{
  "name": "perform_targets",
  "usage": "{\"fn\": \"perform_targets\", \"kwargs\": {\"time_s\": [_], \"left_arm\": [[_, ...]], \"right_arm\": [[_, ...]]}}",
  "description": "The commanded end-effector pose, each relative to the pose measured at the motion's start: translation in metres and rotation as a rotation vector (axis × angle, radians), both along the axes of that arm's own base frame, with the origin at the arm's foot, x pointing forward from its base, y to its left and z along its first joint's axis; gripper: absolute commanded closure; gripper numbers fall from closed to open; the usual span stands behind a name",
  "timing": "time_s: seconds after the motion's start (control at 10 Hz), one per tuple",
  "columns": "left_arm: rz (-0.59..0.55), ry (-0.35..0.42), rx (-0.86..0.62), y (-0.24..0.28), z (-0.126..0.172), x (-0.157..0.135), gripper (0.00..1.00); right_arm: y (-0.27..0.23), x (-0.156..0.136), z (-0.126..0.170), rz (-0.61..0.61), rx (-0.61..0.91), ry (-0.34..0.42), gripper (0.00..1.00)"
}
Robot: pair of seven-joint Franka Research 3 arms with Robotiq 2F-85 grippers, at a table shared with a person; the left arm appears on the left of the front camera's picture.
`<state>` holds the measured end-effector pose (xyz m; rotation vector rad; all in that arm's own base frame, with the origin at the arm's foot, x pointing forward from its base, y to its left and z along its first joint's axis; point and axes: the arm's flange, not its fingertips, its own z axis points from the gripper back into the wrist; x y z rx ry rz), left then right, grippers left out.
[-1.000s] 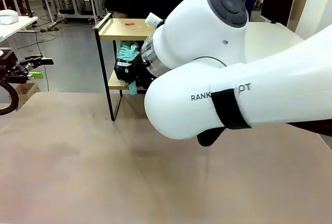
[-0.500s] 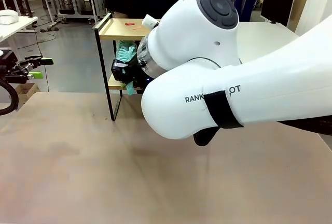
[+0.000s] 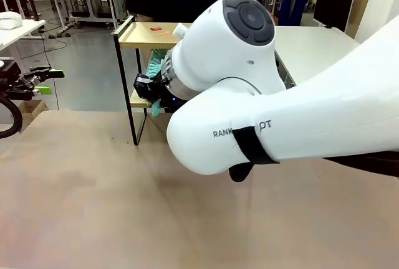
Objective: Clean the shelf.
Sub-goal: Clean the specific section of the Shelf indicated by the human with the Duster.
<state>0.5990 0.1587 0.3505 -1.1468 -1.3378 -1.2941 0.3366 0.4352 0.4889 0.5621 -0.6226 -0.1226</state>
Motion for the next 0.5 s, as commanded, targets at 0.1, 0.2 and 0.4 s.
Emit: {"fn": "perform_targets", "kwargs": {"time_s": [0.1, 0.2, 0.4], "left_arm": [[-0.005, -0.012, 0.006, 0.000, 0.002, -0.001, 0.00], [-0.005, -0.012, 0.006, 0.000, 0.002, -0.001, 0.00], [-0.005, -0.012, 0.006, 0.000, 0.002, -0.001, 0.00]], "right_arm": [[0.057, 0.017, -0.009, -0.023, 0.017, -0.075, 0.87], [0.064, 0.020, -0.011, -0.019, 0.009, -0.068, 0.87], [0.076, 0.027, -0.019, -0.021, -0.026, -0.028, 0.87]]}}
